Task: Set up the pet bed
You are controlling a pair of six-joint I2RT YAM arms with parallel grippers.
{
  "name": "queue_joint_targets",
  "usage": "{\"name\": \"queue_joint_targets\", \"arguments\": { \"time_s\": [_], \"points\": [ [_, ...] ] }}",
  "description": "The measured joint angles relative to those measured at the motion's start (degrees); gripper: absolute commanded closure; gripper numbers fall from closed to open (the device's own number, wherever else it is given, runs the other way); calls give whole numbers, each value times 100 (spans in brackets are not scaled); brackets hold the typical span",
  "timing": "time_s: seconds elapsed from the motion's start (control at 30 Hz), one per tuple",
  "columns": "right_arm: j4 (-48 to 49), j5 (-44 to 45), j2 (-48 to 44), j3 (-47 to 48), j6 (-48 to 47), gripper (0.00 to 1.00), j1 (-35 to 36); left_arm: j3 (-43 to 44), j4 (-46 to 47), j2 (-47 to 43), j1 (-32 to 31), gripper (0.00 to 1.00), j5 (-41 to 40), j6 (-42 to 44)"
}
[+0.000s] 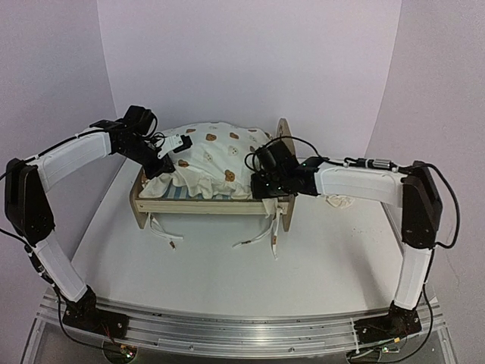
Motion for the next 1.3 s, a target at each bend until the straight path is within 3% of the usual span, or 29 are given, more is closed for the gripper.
{"name": "queue_joint_targets", "arguments": {
  "time_s": [0.2,0.8,0.87,0.9,1.0,1.13,1.3],
  "points": [
    [21,-127,-1006,-391,-70,100,-75,-6,-120,-98,53,100,206,65],
    [178,-415,-2393,-1600,93,100,-271,-26,-564,-225,526,100,1624,642],
    [187,-431,-2396,-1674,136,99,-278,-109,-635,-247,536,92,1729,748],
    [189,-452,-2389,-1717,158,97,-279,-191,-636,-270,543,81,1749,798],
    [168,-626,-2274,-1769,225,73,-279,-551,-662,-342,561,49,1666,927],
    [-116,-735,-2091,-1761,248,59,-279,-682,-865,-357,602,42,1542,913],
    [-633,-748,-2081,-1327,107,48,-223,-214,-1030,-412,614,35,1617,573]
  ]
}}
